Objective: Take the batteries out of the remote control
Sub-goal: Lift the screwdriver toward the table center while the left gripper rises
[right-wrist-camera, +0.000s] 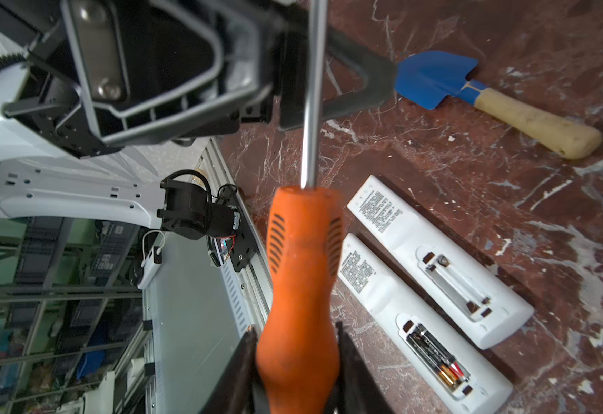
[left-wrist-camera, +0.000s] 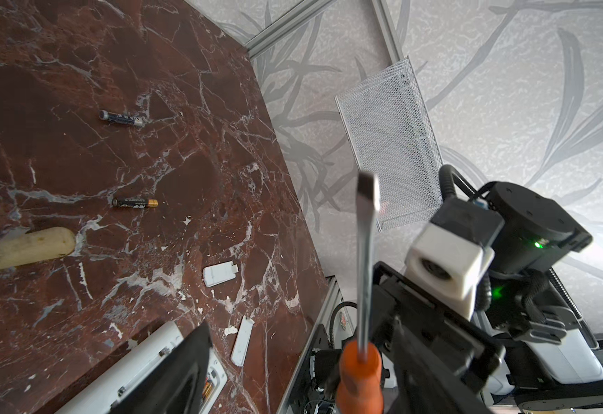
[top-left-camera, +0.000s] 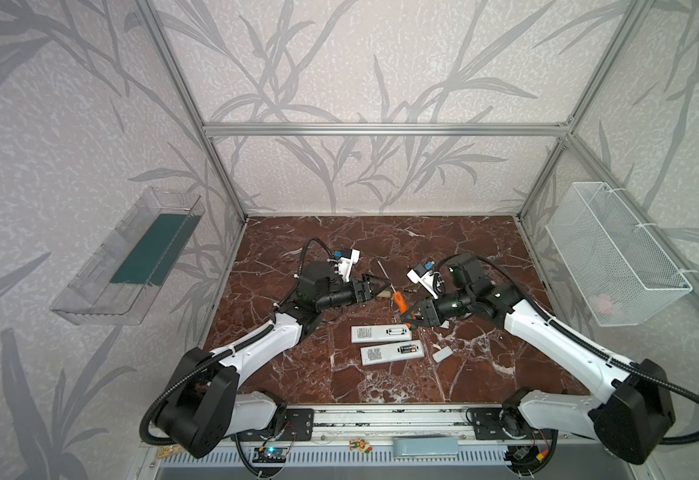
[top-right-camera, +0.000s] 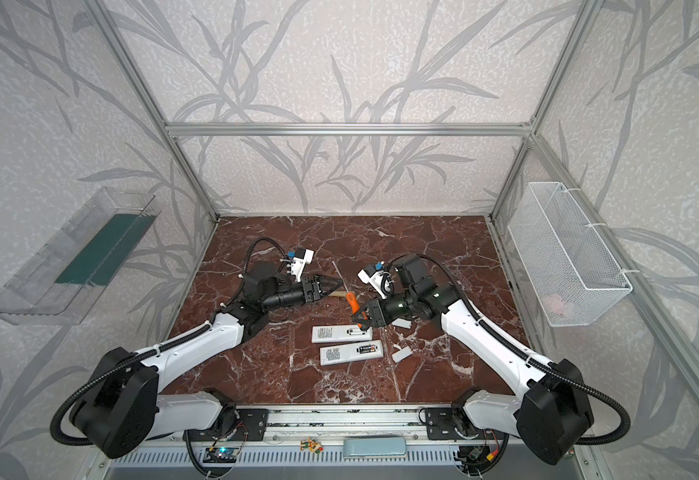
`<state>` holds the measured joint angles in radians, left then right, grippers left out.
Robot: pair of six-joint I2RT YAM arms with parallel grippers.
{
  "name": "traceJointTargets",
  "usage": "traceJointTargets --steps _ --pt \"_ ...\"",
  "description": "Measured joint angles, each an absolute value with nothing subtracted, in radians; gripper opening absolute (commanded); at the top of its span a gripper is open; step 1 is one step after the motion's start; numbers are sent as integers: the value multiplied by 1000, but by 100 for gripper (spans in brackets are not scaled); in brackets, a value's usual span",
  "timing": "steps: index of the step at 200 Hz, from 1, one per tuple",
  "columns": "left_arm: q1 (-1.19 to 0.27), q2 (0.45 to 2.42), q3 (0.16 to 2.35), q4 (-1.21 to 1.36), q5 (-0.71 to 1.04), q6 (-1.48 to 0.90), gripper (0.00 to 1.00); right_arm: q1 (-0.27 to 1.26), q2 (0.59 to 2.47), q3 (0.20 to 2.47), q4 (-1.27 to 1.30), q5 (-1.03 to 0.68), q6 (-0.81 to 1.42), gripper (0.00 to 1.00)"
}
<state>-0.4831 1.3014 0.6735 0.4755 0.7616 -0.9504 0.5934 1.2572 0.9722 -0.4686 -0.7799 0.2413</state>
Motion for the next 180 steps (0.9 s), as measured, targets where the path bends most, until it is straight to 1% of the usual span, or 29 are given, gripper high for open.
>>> traceJointTargets --steps 12,28,40,72,88,97,106,114,125,142,149,159,180 --pt "-483 1305 682 470 755 -954 65 622 1259 980 -483 -756 234 15" --pt "-484 1309 691 448 745 -954 61 645 1259 985 -500 -722 226 15" --pt "-484 1312 696 426 736 -954 52 658 1262 987 -509 -696 219 15" --pt "-484 1318 701 390 729 -959 20 687 1282 1012 -551 -621 205 15" --pt "-484 1323 706 395 730 -978 0 698 1287 1019 -564 -587 199 15" --pt "-485 1327 720 413 752 -1028 0 702 1294 1019 -573 -562 188 17" --pt "-497 1327 733 422 753 -1014 0 710 1303 1019 -572 -553 182 21" --pt "-496 1331 733 422 752 -1020 0 709 1298 1019 -573 -545 182 28" --pt "-494 1344 733 435 752 -1039 0 705 1291 1019 -572 -527 185 46" --pt "-494 1351 728 453 743 -1053 0 673 1277 1018 -563 -528 215 69" --pt "-492 1353 723 463 738 -1063 0 646 1261 1011 -546 -538 235 83" --pt "-489 1356 722 475 729 -1079 0 595 1226 990 -508 -562 271 100" --pt "-489 1358 719 531 697 -1132 0 474 1126 901 -380 -627 383 99"
